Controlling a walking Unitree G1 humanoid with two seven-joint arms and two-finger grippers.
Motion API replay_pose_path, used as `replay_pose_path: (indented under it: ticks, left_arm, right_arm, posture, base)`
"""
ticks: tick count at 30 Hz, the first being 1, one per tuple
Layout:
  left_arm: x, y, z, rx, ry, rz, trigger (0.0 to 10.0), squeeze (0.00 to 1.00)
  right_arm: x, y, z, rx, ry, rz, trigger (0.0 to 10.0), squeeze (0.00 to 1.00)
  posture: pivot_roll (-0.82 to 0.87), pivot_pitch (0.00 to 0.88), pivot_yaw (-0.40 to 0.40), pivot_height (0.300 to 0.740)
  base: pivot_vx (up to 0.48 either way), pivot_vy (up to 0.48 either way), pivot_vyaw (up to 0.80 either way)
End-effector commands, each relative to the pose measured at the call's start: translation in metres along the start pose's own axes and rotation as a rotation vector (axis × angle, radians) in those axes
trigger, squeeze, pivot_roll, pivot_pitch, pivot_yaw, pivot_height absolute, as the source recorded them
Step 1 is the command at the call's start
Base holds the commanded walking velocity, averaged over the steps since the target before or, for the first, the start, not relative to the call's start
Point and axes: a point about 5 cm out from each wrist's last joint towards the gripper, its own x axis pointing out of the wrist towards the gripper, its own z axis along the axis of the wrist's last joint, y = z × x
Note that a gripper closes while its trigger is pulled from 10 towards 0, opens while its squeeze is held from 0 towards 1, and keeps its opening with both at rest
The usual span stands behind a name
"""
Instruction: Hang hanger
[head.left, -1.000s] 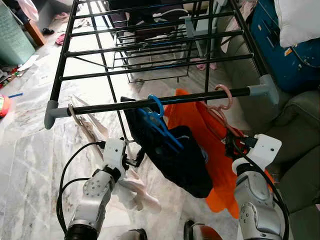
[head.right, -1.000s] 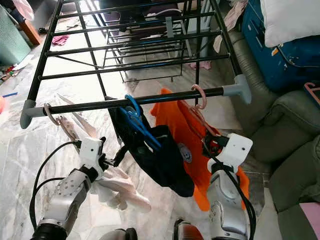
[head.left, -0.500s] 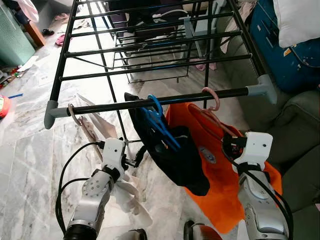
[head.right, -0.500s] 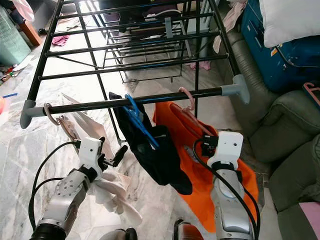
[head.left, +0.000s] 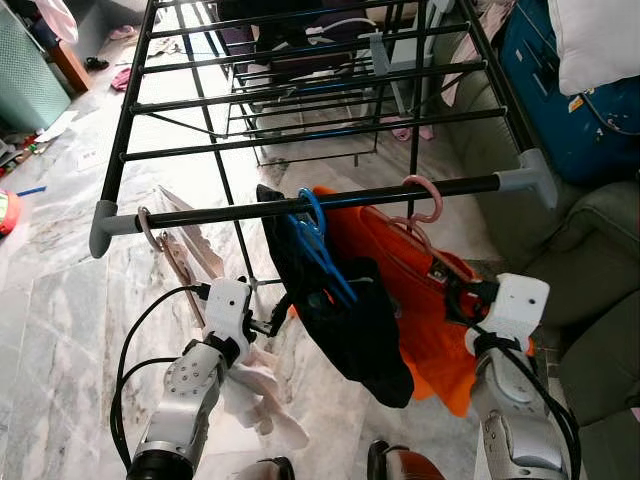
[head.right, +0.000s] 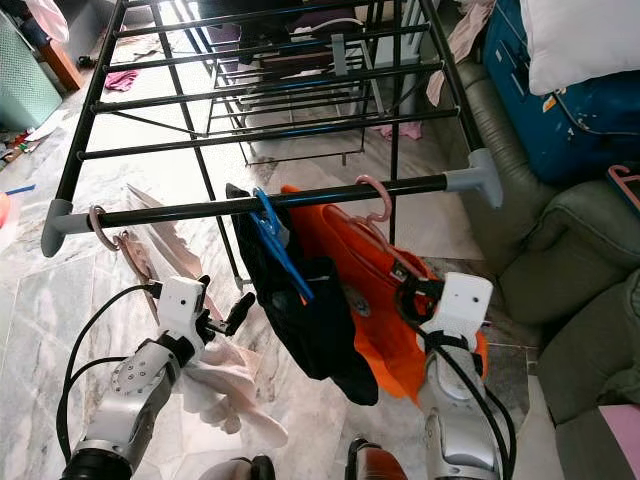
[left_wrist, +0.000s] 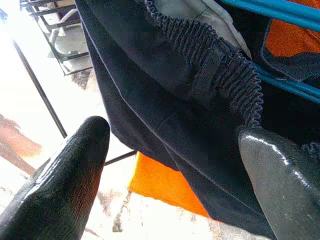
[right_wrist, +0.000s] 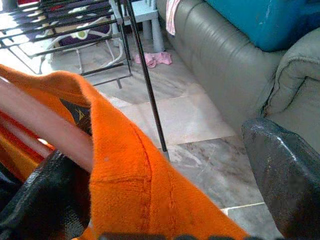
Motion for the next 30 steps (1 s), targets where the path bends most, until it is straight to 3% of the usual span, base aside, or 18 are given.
replay_pose_path:
  ticks: [1,5,6,19,23,30]
  left_arm:
    - [-0.006,0.005,-0.008,0.005,0.033,0.014,10.0,0.00]
    - [-0.006,0.005,-0.008,0.009,0.032,0.015,10.0,0.00]
    - [-0.006,0.005,-0.008,0.011,0.032,0.016,10.0,0.00]
    - [-0.007,0.004,-0.007,0.018,0.032,0.014,10.0,0.00]
    - [-0.007,0.004,-0.007,0.019,0.033,0.013,10.0,0.00]
    - [-0.007,0.006,-0.008,0.023,0.037,0.013,10.0,0.00]
  right_arm:
    - [-0.001,0.004,0.001,-0.003,-0.015,0.020,10.0,0.00]
    - [-0.003,0.010,0.003,-0.065,-0.042,0.082,10.0,0.00]
    - [-0.004,0.012,0.003,-0.083,-0.049,0.118,10.0,1.00]
    - [-0.010,0.022,-0.005,-0.206,-0.015,0.293,10.0,1.00]
    - [-0.013,0.027,-0.009,-0.270,-0.001,0.432,10.0,1.00]
    - [-0.016,0.028,-0.006,-0.284,0.003,0.532,10.0,1.00]
  posture:
    - [-0.10,0.186,0.106,0.740]
    - [-0.09,0.188,0.108,0.740]
    - [-0.10,0.190,0.108,0.740]
    - [-0.10,0.191,0.108,0.740]
    - [-0.10,0.192,0.111,0.740]
    - [-0.10,0.193,0.112,0.740]
  base:
    - [0.000,0.000,0.00]
    - [0.000,0.000,0.00]
    - [0.000,0.000,0.00]
    - [0.000,0.000,0.00]
    - [0.000,0.000,0.00]
    - [0.000,0.000,0.00]
